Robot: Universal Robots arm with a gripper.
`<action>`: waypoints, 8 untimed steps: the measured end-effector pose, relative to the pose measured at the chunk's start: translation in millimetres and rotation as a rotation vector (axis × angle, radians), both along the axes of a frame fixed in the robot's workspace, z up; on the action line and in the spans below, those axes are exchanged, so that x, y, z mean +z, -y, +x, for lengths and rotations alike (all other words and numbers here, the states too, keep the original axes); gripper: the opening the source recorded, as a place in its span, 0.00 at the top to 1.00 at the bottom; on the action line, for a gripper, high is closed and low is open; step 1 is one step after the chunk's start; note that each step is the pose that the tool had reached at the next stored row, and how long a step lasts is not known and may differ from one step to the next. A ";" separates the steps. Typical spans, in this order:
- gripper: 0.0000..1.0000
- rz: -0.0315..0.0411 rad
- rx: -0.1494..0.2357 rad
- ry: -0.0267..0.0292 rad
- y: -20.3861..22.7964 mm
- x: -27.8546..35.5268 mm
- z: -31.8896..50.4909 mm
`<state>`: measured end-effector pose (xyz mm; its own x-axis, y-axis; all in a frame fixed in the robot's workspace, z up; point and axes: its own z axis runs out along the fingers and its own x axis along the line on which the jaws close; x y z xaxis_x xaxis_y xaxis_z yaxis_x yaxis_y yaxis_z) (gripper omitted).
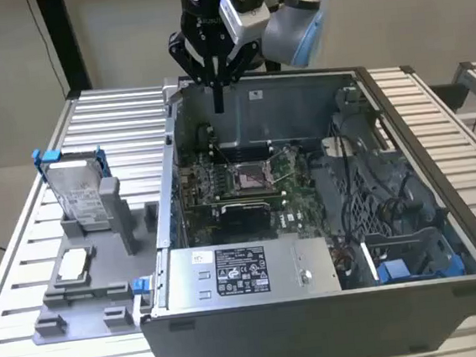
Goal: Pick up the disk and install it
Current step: 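Reach for the disk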
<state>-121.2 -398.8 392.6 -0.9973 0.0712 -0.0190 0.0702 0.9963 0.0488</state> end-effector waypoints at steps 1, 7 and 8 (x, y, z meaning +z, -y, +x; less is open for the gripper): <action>1.00 0.0000 0.000 0.0000 0.0 0.0 0.0; 1.00 -0.0001 0.000 0.0000 0.0 0.0 0.0; 1.00 0.0000 0.000 0.0000 0.0 0.0 0.0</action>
